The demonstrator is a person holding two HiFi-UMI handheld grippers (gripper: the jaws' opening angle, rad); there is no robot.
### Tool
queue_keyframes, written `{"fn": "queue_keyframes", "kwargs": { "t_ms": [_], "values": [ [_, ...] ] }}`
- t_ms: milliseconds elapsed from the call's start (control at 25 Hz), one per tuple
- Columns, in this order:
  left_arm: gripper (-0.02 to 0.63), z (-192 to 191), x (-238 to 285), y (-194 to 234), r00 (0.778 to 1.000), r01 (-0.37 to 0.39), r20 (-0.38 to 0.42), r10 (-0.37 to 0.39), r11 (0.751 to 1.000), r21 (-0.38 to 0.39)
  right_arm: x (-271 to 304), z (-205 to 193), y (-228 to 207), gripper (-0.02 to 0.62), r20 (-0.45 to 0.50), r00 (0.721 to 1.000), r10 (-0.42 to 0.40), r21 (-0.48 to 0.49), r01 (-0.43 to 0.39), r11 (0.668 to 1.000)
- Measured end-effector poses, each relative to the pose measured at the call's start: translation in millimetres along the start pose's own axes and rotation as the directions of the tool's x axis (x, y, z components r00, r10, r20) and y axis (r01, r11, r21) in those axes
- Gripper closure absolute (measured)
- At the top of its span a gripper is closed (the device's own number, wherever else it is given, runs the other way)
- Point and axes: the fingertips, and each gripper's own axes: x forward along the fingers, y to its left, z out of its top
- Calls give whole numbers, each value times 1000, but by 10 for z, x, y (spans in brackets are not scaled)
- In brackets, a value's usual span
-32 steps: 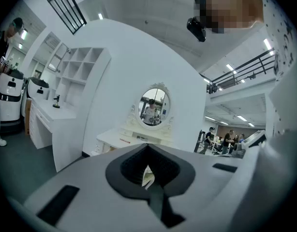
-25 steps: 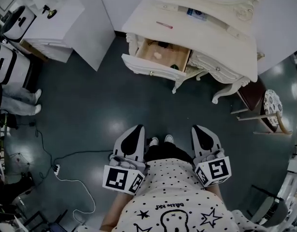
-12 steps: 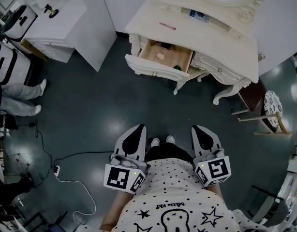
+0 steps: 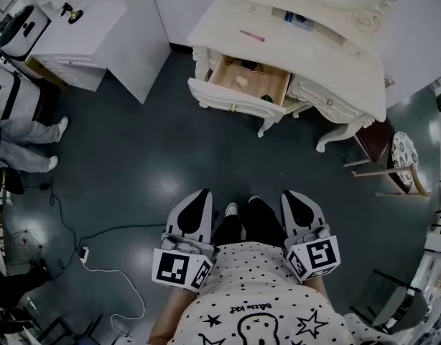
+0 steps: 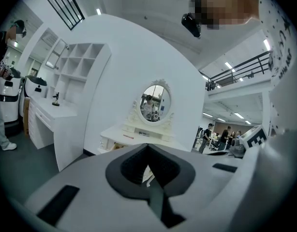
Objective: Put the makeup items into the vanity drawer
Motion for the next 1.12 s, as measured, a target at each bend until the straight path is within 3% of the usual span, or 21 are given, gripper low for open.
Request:
{"fn": "queue_keyframes", "kwargs": {
  "t_ms": [440, 800, 1120],
  "values": [
    [611, -19, 389, 173, 999, -22, -24, 21, 999, -35, 342, 0, -279, 588, -44, 999, -5, 25, 6, 1000],
    [611, 355, 1152, 241, 999, -42, 29, 42, 999, -20, 913, 526, -849, 588, 22, 999, 27, -2, -27, 1000],
    [611, 501, 1720, 156, 998, -28, 53, 28, 1000, 11, 1150, 640, -1398, 587, 30, 999, 9, 15, -10, 1000]
  ]
}}
